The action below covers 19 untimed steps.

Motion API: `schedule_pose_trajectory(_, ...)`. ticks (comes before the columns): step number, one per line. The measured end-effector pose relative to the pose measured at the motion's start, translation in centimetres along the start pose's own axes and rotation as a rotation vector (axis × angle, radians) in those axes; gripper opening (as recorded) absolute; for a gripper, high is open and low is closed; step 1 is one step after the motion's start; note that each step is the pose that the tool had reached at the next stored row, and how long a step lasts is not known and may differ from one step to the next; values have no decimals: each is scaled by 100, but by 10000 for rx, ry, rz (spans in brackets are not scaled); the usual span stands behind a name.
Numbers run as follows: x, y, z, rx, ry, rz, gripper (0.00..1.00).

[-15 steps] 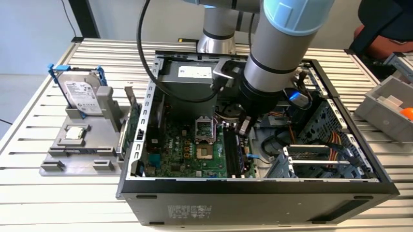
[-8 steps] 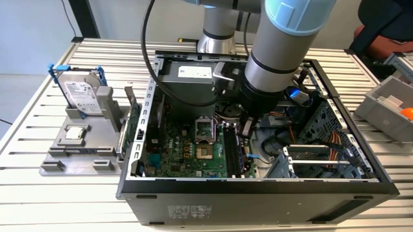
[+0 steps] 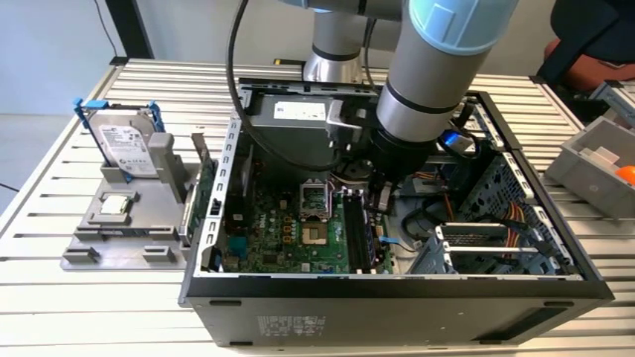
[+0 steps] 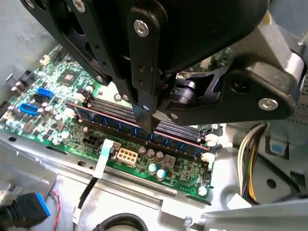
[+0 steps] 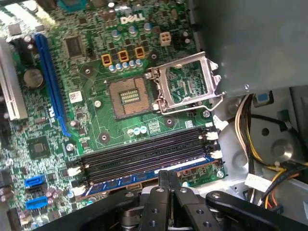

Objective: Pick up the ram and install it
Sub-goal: 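Press down the ram until it locks into place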

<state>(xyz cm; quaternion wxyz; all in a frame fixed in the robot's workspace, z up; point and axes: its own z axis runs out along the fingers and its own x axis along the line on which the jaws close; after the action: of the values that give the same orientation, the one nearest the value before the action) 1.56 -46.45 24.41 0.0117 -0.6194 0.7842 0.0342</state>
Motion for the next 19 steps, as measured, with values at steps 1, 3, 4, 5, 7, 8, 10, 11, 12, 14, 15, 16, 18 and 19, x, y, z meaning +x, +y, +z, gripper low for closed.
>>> schedule_pose_trajectory(1, 0, 0, 0, -11, 7, -182, 0)
schedule_pose_trajectory(3, 0, 0, 4, -33, 20, -555, 0)
schedule_pose_trajectory(4, 0, 0, 6, -43, 28, -717, 0)
schedule_pose_trajectory(5, 1, 0, 8, -52, 34, -867, 0)
schedule_pose_trajectory(7, 1, -1, 10, -71, 47, -1175, 0)
schedule_pose_trajectory(8, 1, -1, 13, -80, 53, -1330, 0)
schedule_pose_trajectory(10, 1, -1, 20, -104, 71, -1668, 0)
schedule_pose_trajectory(11, 2, -1, 22, -114, 82, -1774, 0)
schedule_pose_trajectory(12, 4, -2, 24, -120, 99, -1831, 0)
schedule_pose_trajectory(14, 4, -2, 25, -133, 140, -1833, 0)
schedule_pose_trajectory(15, 5, -3, 24, -134, 141, -1833, 0)
schedule_pose_trajectory(16, 10, -8, 26, -135, 143, -1835, 0)
schedule_pose_trajectory(18, 30, -16, 54, -134, 138, -1833, 0)
schedule_pose_trajectory(19, 40, -21, 72, -134, 140, -1833, 0)
